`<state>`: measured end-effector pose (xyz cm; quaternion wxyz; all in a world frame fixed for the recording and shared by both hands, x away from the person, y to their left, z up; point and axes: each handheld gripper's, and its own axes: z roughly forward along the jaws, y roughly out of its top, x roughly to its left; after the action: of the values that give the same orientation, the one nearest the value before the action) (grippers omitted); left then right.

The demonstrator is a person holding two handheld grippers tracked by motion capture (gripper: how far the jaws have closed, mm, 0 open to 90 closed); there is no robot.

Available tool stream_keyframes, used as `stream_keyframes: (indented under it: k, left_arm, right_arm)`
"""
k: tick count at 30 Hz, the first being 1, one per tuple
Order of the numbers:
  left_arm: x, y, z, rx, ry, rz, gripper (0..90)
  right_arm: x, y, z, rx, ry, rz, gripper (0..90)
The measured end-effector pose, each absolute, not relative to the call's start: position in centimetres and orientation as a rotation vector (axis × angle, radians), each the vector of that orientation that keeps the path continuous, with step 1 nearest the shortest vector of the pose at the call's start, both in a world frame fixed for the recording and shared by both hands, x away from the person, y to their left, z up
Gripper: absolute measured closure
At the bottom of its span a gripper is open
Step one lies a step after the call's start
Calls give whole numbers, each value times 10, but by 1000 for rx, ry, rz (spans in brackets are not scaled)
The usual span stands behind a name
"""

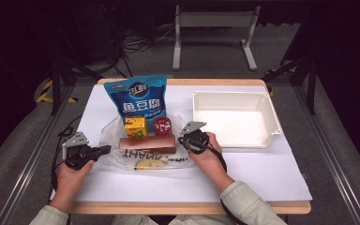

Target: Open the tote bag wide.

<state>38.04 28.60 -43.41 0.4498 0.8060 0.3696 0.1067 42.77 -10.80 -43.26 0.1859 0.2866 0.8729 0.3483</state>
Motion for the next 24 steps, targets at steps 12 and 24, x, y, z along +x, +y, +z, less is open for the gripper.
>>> stream_keyframes:
  k: [12,24]
  left_arm:
    - [382,285,-438,1998,925,226,812]
    - [372,286,-427,1970,841,262,690]
  right_arm:
    - [427,-115,-440,842,2499,1006,882]
    - [419,-120,-412,802,2379,1197,564]
